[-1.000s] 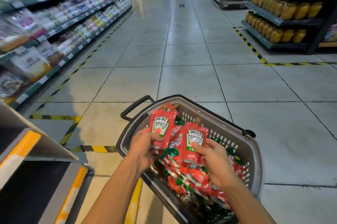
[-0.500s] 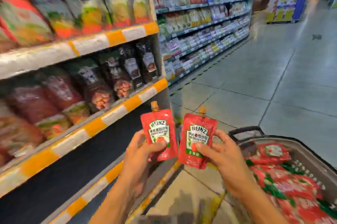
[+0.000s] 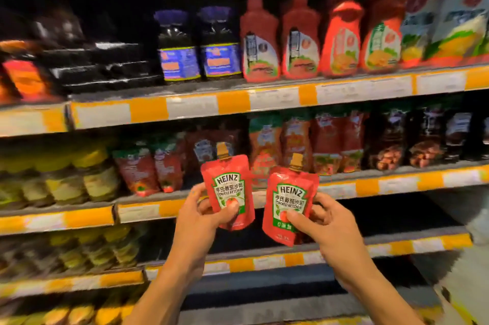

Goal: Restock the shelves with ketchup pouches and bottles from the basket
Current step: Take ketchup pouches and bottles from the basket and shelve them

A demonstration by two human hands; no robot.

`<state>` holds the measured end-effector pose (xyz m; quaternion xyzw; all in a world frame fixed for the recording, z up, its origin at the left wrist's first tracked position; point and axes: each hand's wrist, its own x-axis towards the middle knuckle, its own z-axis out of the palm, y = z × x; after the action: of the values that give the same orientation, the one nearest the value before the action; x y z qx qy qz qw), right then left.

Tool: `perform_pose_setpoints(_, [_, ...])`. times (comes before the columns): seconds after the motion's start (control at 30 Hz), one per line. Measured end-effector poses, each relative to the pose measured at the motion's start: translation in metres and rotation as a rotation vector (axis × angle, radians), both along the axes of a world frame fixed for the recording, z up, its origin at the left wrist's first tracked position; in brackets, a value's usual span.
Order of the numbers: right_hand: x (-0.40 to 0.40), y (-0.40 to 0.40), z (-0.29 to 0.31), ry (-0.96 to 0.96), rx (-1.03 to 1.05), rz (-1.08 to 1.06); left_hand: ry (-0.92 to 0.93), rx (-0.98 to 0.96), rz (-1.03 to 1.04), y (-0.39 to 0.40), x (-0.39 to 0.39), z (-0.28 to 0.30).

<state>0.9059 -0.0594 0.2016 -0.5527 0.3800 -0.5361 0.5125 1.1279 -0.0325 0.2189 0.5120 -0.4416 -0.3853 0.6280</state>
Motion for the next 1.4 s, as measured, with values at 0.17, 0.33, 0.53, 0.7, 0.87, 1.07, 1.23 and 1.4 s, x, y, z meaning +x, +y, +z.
perform_pose_setpoints(0.17, [0.074,-0.028,0.002,0.118,-0.101,0.002,-0.061,-0.013,0.159,-0.017,0.066,-0.010])
perform_pose_setpoints(0.33, [0.124,-0.062,0.004,0.234,-0.159,-0.046,-0.154,-0.035,0.285,-0.055,0.098,-0.013])
perform_pose_setpoints(0.53, [0.157,-0.096,0.011,0.317,-0.240,-0.129,-0.277,-0.054,0.330,-0.097,0.114,-0.016])
perform_pose_setpoints(0.7, [0.171,-0.111,0.004,0.387,-0.226,-0.175,-0.382,0.048,0.333,-0.114,0.115,-0.029])
perform_pose_setpoints(0.87, [0.176,-0.123,0.002,0.422,-0.194,-0.217,-0.492,0.109,0.424,-0.117,0.108,-0.027])
perform_pose_setpoints(1.07, [0.176,-0.122,-0.003,0.501,-0.095,-0.248,-0.555,0.129,0.446,-0.116,0.104,-0.033])
perform_pose_setpoints(1.23, [0.176,-0.109,-0.004,0.607,-0.156,-0.266,-0.682,0.082,0.442,-0.110,0.103,-0.039])
perform_pose_setpoints(1.4, [0.173,-0.089,-0.010,0.609,-0.216,-0.279,-0.828,0.091,0.466,-0.097,0.103,-0.045])
